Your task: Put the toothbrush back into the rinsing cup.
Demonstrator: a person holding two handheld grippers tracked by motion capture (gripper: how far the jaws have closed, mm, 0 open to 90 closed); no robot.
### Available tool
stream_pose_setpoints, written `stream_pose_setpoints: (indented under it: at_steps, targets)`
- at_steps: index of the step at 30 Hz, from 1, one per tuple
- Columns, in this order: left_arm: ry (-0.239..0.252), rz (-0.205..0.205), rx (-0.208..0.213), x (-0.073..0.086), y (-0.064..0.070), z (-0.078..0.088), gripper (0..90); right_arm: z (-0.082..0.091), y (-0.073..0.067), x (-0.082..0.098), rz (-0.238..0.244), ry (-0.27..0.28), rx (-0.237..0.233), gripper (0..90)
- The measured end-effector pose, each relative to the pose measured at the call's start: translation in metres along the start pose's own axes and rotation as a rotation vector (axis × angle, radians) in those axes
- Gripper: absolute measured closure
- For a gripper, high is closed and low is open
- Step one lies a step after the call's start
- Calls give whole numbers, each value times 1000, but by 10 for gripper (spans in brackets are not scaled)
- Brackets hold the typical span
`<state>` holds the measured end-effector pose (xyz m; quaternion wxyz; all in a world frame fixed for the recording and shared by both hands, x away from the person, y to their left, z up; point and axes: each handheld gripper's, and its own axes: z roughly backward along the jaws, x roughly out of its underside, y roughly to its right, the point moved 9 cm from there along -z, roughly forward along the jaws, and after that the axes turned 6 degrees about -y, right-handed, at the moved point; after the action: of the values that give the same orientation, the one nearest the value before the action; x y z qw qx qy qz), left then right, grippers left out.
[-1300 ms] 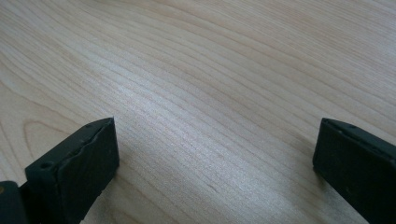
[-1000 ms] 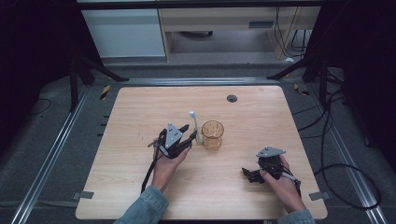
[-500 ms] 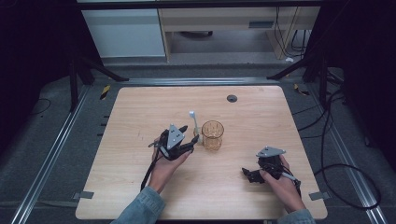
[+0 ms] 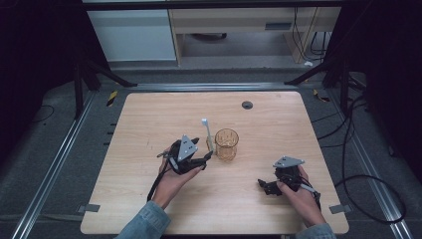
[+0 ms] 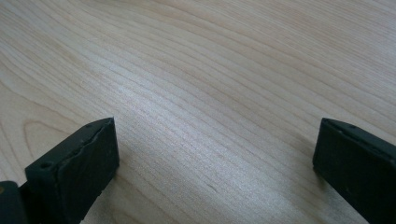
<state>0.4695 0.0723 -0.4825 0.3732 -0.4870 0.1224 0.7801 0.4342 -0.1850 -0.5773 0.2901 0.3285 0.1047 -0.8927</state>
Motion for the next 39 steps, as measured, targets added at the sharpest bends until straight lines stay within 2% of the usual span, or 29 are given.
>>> stream_pose_setpoints:
  at_steps: [12,18,22,24,27,29,30,36,39]
  targets:
    - [-111,-50,72,11,17,1,237,0,0,0,0,0,0,6]
    - [-140,-50,100,12,25,1,189,0,0,0,-1,-1,-1,6]
    - [-201,-50,116,17,32,-1,160,0,0,0,0,0,1,6]
    - [-208,-50,117,17,33,-1,154,0,0,0,0,-1,0,6]
    - [-271,-49,119,25,37,-3,139,0,0,0,1,0,0,6]
    - [-324,-56,113,31,36,-2,123,0,0,0,-1,-1,0,6]
    - [-342,-48,113,33,36,-2,116,0,0,0,0,-1,0,6]
    - [-388,-33,93,38,27,2,95,0,0,0,0,-1,0,6]
    - [-408,-10,70,43,14,5,95,0,0,0,0,-1,0,6]
